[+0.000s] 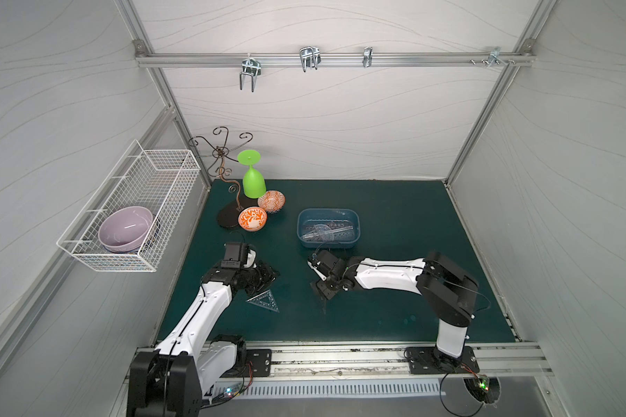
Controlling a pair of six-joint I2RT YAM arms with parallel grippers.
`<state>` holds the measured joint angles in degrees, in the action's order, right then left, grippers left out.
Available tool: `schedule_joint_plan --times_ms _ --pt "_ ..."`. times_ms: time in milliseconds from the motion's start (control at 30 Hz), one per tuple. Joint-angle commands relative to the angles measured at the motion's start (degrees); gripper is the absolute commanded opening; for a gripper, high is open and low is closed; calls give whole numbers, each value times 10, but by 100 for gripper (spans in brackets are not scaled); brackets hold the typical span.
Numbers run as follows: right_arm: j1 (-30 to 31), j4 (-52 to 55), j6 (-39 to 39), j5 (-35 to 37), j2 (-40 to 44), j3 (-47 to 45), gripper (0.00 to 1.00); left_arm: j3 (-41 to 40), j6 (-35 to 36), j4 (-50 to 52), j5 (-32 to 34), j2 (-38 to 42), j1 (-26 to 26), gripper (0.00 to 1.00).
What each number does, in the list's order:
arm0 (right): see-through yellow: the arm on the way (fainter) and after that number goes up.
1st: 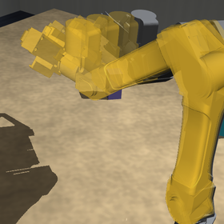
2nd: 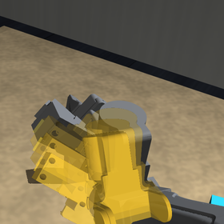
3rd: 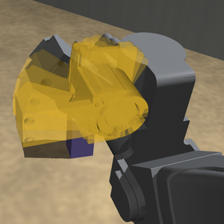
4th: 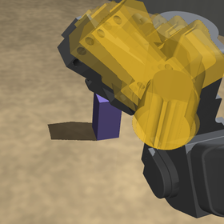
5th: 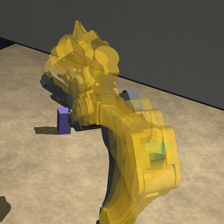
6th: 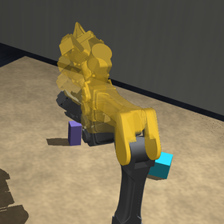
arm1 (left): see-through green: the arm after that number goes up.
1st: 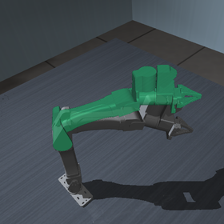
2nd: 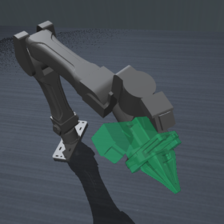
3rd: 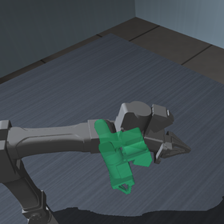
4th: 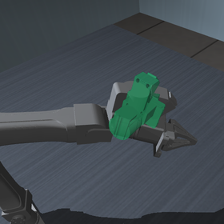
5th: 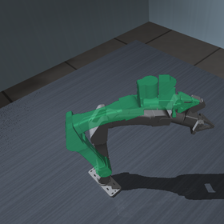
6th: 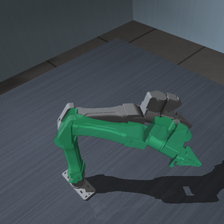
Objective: Put the scattered rulers into the storage box
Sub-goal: Move the ruler to the center of the board.
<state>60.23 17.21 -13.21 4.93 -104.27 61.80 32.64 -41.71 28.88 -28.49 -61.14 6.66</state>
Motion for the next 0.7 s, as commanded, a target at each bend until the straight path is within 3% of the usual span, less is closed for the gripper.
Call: schedule_joint_plan --times_ms 0,100,200,333,500,667 --pt "-44 -44 -29 -151 68 -45 50 5 -15 -97 -44 -38 58 39" --pt "-100 -140 -70 -280 109 -109 49 16 -19 -127 -51 -81 102 37" --pt "-140 -202 -111 -355 111 -144 45 14 -25 -142 -50 -102 115 35" --pt "-93 -168 -75 -313 114 -132 40 18 -17 -106 -25 -91 105 34" --pt "-8 -129 -30 -272 78 -92 39 22 -5 -65 -20 -51 34 35" --pt "10 -102 -14 -272 7 -65 36 37 10 -43 -24 -62 15 36"
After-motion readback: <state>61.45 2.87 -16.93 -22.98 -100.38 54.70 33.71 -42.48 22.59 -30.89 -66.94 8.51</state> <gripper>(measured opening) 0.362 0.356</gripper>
